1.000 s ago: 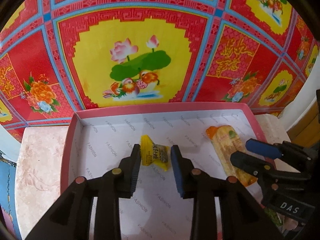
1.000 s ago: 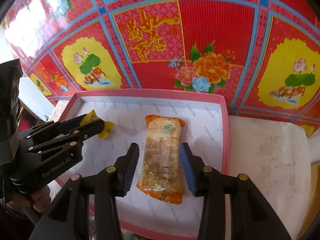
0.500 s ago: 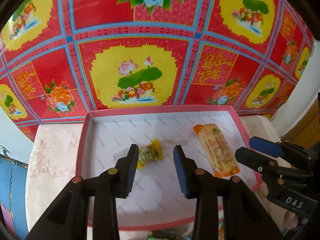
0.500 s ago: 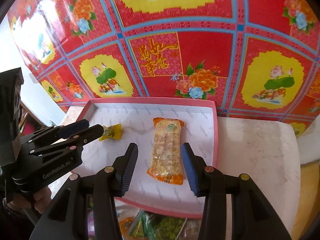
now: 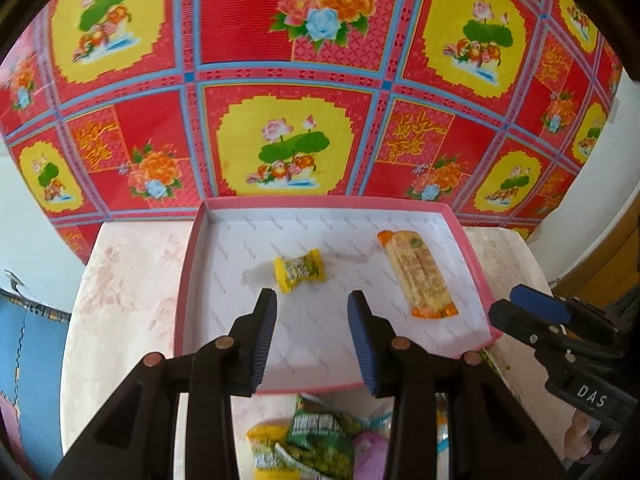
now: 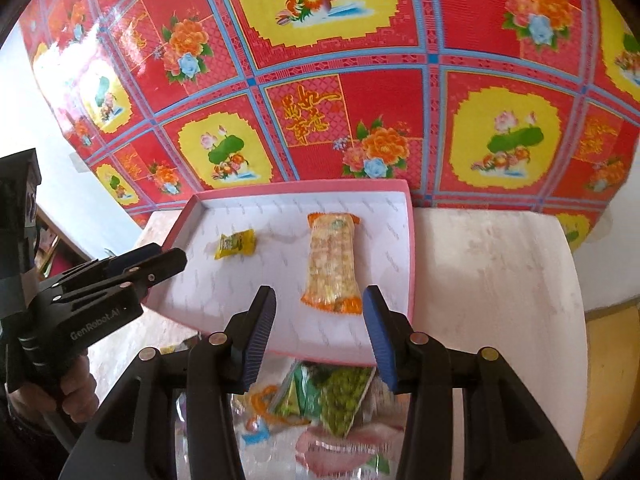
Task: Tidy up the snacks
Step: 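Move both tools back to the pile and grasp another yellow candy with the left tool, then grasp the green pea snack bag with the right tool, then carry the yellow candy with the left tool while the right tool carries the green bag to the tray, then open both tools to release the candy and green bag in the tray, then withdraw both tools from the tray toward the remaining snacks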
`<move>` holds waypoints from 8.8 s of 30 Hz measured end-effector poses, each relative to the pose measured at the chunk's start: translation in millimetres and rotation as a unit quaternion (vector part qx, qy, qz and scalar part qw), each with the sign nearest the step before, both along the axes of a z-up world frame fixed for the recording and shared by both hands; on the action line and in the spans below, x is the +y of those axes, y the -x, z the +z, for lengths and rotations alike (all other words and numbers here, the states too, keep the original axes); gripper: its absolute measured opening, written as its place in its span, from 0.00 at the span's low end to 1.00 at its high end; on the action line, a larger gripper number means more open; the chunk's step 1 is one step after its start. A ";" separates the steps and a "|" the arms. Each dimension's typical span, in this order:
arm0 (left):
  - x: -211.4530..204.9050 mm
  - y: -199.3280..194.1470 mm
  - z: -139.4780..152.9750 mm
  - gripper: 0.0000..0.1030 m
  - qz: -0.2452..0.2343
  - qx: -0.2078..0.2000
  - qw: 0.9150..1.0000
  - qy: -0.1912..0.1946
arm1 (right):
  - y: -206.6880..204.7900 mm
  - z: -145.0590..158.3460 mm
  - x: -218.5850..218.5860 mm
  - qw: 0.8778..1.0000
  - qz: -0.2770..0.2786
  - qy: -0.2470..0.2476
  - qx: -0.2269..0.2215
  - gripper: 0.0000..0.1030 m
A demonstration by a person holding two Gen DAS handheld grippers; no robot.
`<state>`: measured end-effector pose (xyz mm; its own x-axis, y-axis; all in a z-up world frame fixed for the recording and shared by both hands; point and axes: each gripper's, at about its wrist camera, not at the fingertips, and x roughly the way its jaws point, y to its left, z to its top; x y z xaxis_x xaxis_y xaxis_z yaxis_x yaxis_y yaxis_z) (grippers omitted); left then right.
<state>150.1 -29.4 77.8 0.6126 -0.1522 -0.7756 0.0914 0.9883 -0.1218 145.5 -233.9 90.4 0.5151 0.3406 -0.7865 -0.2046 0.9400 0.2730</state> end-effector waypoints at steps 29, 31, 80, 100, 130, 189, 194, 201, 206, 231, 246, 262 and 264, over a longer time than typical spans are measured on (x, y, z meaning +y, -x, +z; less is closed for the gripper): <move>22.8 55.8 -27.0 0.37 0.014 0.037 0.999 0.002 | 67.5 -14.2 -2.0 1.000 -0.002 0.002 0.012 0.45; 24.8 57.7 -29.4 0.37 0.015 0.039 0.999 0.002 | 69.0 -13.3 -1.0 1.000 0.001 0.002 0.010 0.45; 76.7 84.1 -57.7 0.22 0.049 0.053 0.997 0.025 | 67.4 -16.4 94.5 0.994 0.105 0.021 0.015 0.45; 105.1 91.4 -52.0 0.22 0.081 0.050 0.995 0.032 | 45.9 -57.0 160.1 0.985 0.161 0.041 0.053 0.45; 82.9 121.1 -5.5 0.22 0.065 0.007 0.998 0.020 | 69.4 -22.2 122.4 0.993 0.114 -0.015 0.028 0.33; 22.5 -79.2 -23.0 0.22 -0.005 0.009 1.000 0.011 | -86.2 -37.7 77.5 0.998 0.040 -0.040 0.035 0.33; 22.2 -91.0 -34.8 0.22 -0.005 0.011 1.000 0.009 | -97.8 -50.9 79.8 0.998 0.036 -0.039 0.043 0.33; 23.1 -100.7 -46.0 0.22 0.000 0.017 1.000 0.006 | -107.7 -65.9 83.3 0.997 0.037 -0.037 0.052 0.33; 16.3 -103.2 -52.4 0.22 -0.004 0.016 1.000 -0.002 | -110.7 -75.1 84.1 0.997 0.037 -0.038 0.062 0.34; 9.2 -46.5 -13.6 0.46 0.019 -0.005 1.000 0.001 | -69.6 -26.4 70.4 0.998 0.021 -0.057 0.026 0.56; 5.5 12.1 14.1 0.51 0.008 -0.014 1.000 -0.002 | -13.3 0.0 47.1 0.998 0.017 -0.065 0.009 0.62; -2.0 57.8 -3.1 0.51 -0.011 0.015 1.000 0.008 | 37.0 -6.9 11.2 0.999 -0.010 -0.042 0.028 0.62; -3.7 61.5 -7.5 0.51 -0.016 0.021 1.000 0.008 | 42.4 -8.4 9.6 0.999 -0.010 -0.037 0.030 0.62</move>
<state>88.6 -33.1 70.3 0.5741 -0.1848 -0.7976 0.1179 0.9827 -0.1428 103.1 -224.3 82.0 0.4754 0.3893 -0.7890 -0.1672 0.9204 0.3534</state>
